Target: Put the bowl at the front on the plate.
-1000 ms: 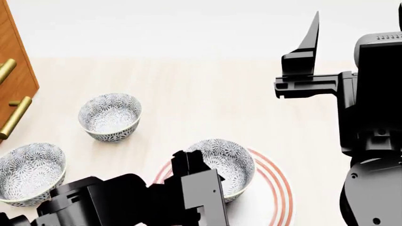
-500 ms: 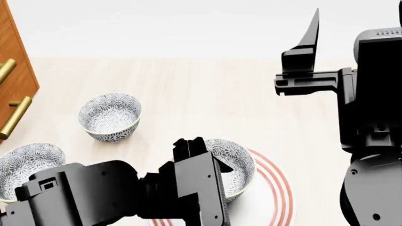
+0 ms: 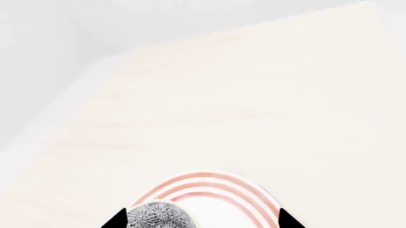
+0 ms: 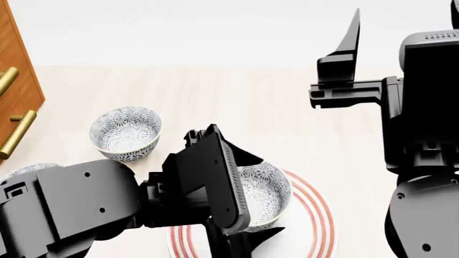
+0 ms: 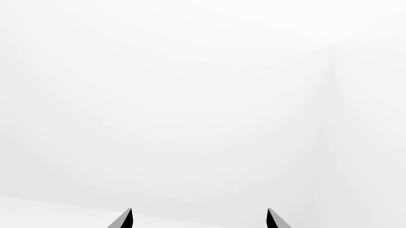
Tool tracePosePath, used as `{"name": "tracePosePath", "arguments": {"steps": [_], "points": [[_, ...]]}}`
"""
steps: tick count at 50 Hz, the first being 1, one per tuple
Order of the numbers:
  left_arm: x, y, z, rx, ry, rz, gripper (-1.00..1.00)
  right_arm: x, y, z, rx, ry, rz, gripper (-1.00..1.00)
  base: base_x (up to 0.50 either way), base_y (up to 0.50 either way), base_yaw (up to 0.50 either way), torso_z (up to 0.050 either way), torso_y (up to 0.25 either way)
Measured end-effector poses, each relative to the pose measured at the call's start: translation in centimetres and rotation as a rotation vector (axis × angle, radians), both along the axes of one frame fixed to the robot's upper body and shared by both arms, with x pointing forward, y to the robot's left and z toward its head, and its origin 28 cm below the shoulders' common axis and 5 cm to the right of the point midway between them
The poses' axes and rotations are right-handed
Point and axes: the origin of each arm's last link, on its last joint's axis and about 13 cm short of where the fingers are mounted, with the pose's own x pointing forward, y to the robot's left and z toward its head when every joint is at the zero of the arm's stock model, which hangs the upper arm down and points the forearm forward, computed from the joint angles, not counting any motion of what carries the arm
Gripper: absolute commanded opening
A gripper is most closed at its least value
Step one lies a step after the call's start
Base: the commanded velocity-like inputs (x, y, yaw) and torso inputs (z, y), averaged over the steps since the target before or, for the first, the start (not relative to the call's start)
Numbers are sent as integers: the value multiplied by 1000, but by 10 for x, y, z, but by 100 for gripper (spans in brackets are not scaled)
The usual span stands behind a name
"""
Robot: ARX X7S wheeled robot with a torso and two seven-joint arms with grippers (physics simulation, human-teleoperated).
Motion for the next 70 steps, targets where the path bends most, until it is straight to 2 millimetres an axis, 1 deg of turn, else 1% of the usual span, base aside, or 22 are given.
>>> {"name": "tracePosePath", "arguments": {"steps": [14,40,53,70], "points": [[7,5,14,-108,-20,87,100,-2,2,2,-5,-9,17,100,0,0,0,0,0],[16,22,27,-277,-28,288,100,-4,2,0,-6,-17,13,100,0,0,0,0,0],[13,29,31,-346,-43,386,100,-5,0,0,-5,-23,6,100,0,0,0,0,0],[3,34,36,-462,-69,492,100,-3,-1,-5,8,-17,1,100,0,0,0,0,0]]}}
